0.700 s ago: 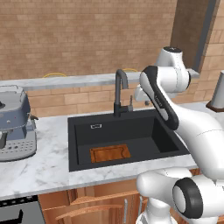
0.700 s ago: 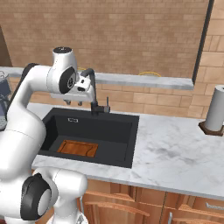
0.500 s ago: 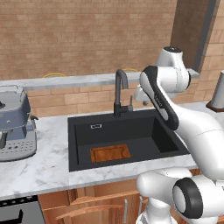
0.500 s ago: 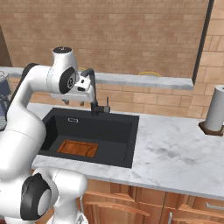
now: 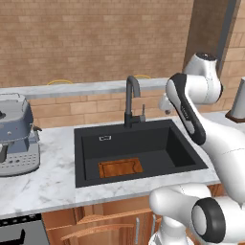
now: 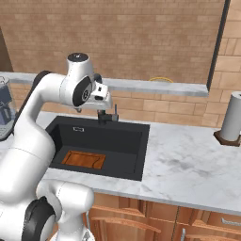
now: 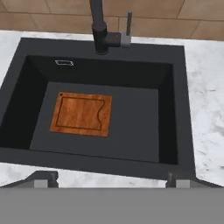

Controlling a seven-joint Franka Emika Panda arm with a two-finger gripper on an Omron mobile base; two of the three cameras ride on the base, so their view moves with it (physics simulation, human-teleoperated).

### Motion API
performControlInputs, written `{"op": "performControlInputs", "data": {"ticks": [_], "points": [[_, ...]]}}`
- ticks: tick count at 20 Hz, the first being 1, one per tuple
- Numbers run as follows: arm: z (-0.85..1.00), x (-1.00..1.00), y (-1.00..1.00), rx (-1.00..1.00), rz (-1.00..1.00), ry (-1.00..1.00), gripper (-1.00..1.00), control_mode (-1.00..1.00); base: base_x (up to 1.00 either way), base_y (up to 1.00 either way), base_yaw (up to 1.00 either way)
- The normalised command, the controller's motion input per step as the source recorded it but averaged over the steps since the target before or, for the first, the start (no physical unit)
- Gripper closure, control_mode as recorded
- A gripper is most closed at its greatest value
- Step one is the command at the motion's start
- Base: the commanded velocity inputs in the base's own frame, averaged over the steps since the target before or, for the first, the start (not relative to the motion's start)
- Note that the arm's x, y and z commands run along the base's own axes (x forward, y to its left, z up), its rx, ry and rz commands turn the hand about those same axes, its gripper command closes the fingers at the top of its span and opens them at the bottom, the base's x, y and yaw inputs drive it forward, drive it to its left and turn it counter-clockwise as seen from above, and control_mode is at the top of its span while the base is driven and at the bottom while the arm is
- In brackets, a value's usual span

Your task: Turn on the sink faucet with hot water and rinse the cutting board for ten seconds, then turn off the faucet. Push the cutting board to reach the water if necessary.

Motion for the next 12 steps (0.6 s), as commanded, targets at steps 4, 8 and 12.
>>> {"op": "performControlInputs", "data": {"ticks": [4,8,12], "points": [[0.00,-0.02,-0.47,0.00,0.00,-0.14,-1.00,-1.00,0.00,0.00,0.00],[0.00,0.00,-0.15,0.00,0.00,-0.15,-1.00,-1.00,0.00,0.00,0.00],[0.00,0.00,0.00,0.00,-0.01,-0.19,-1.00,-1.00,0.00,0.00,0.00]]}}
